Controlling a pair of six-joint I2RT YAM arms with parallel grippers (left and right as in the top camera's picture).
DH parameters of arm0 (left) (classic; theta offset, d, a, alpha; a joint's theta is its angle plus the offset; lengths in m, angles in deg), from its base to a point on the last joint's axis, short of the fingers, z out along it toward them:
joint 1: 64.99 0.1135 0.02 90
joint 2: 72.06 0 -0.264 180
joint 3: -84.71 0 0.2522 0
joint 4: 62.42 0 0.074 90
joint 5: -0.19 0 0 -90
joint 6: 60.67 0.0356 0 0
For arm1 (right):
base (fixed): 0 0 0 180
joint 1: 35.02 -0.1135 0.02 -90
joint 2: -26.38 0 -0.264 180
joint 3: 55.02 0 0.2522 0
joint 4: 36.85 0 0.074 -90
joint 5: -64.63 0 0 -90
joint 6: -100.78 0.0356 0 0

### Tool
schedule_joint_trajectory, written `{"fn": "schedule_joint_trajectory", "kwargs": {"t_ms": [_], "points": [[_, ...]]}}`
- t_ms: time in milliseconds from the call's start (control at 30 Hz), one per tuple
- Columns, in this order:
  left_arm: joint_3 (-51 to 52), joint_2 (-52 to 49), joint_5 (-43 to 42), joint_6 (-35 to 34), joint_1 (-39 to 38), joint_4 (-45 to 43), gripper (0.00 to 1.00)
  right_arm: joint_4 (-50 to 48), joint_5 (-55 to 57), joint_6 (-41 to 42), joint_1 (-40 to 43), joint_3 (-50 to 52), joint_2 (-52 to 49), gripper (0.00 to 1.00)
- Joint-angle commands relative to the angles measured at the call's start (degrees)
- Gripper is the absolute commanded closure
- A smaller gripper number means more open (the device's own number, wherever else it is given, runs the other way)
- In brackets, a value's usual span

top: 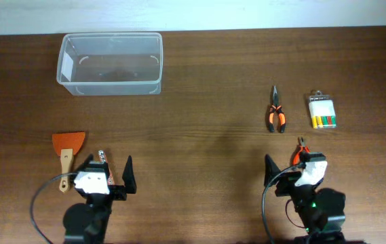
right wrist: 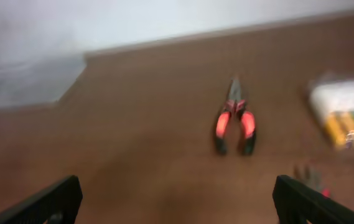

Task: Pack container

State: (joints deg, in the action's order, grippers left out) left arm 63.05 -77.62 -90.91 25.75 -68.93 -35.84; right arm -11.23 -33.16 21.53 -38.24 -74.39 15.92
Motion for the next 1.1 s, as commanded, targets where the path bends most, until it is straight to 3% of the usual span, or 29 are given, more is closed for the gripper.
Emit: {"fn": "schedule_joint_trajectory", "kwargs": {"t_ms": [0, 200, 467, 567, 667, 700, 800, 867, 933, 967, 1067], "points": [[-13.97, -8.59, -2.62, -1.20, 0.31, 2.43, 0.01, 5.70, -6.12, 1.77, -0.52, -12.00, -7.15, 0.01], [-37.03, -30.97, -4.17, -1.14, 0.31, 14.34, 0.01, 25.99, -7.23, 0.92, -0.52, -34.51, -22.58, 0.01], [-70.10, -61.29, -7.30, -1.14, 0.31, 41.03, 0.01, 52.19, -6.58, -3.28, -0.52, -62.31, -41.75, 0.01], [-75.41, -67.76, -8.33, -1.11, 0.31, 47.19, 0.01, 56.74, -6.97, -3.23, -0.52, -67.54, -46.38, 0.01], [-75.95, -71.28, -10.97, -0.50, 0.31, 45.18, 0.01, 58.29, -7.23, -4.46, -0.52, -69.81, -49.05, 0.00], [-75.95, -72.04, -12.61, 1.16, 0.26, 43.47, 0.01, 58.29, -7.08, -5.11, -0.52, -70.01, -49.66, 0.06], [-76.91, -75.08, -14.16, 3.15, -0.22, 38.36, 0.28, 58.21, -5.86, -5.88, -0.52, -70.01, -51.54, 0.18], [-79.34, -78.42, -14.12, 3.10, -0.28, 36.79, 0.49, 58.18, -4.42, -5.90, -0.52, -70.01, -52.81, 0.34], [-84.08, -83.47, -14.10, 2.91, -0.28, 36.59, 0.58, 58.21, -2.97, -6.08, -0.52, -70.05, -54.21, 0.47], [-88.28, -87.38, -13.97, 2.91, -0.31, 36.59, 0.68, 57.94, -2.08, -6.05, -0.52, -70.12, -55.15, 0.57], [-96.00, -94.20, -13.07, 2.91, -0.61, 36.59, 0.78, 56.70, -2.05, -6.27, -0.52, -70.12, -56.13, 0.67]]}}
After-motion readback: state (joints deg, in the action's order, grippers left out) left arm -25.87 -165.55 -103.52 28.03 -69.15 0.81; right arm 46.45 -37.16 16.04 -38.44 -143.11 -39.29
